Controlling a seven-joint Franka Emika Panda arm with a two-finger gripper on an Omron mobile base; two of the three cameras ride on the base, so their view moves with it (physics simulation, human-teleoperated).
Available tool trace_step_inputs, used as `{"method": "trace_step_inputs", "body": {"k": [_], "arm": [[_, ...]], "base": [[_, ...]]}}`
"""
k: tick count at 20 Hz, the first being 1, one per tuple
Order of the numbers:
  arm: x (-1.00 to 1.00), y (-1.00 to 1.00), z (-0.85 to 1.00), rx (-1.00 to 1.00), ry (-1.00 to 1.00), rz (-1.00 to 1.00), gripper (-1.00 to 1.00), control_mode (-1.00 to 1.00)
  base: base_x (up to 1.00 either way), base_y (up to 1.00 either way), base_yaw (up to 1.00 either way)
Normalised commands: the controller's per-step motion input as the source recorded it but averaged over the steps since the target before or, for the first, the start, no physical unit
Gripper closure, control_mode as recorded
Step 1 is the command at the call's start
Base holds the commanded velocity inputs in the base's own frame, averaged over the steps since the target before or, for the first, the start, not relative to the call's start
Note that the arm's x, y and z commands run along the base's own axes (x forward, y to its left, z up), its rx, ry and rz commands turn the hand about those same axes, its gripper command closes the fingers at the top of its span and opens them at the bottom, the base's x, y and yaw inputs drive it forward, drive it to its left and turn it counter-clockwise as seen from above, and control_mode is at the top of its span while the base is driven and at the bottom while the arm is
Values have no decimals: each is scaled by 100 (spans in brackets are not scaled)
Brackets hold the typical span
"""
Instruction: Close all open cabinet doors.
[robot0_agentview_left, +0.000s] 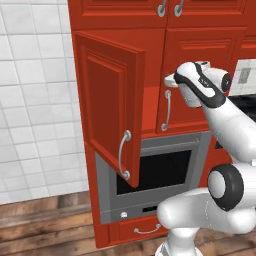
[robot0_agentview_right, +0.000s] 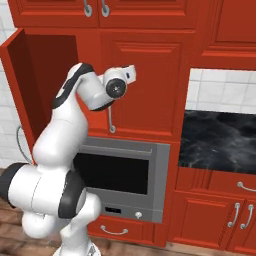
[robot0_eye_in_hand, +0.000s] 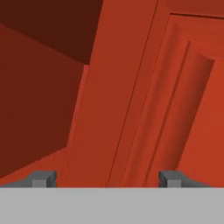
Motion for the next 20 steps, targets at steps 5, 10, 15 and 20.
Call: {"method": "trace_step_inputs", "body": {"k": [5,10,15,20], "arm": [[100,0,0,3,13,0,-100,-100],[89,0,0,0,8,0,-100,-100],[-17,0,0,0,0,0,-100,-100],[-95,-3,0,0,-2,0,-100,-100]], "base": [[0,0,0],[0,0,0],[0,0,0],[0,0,0]]}}
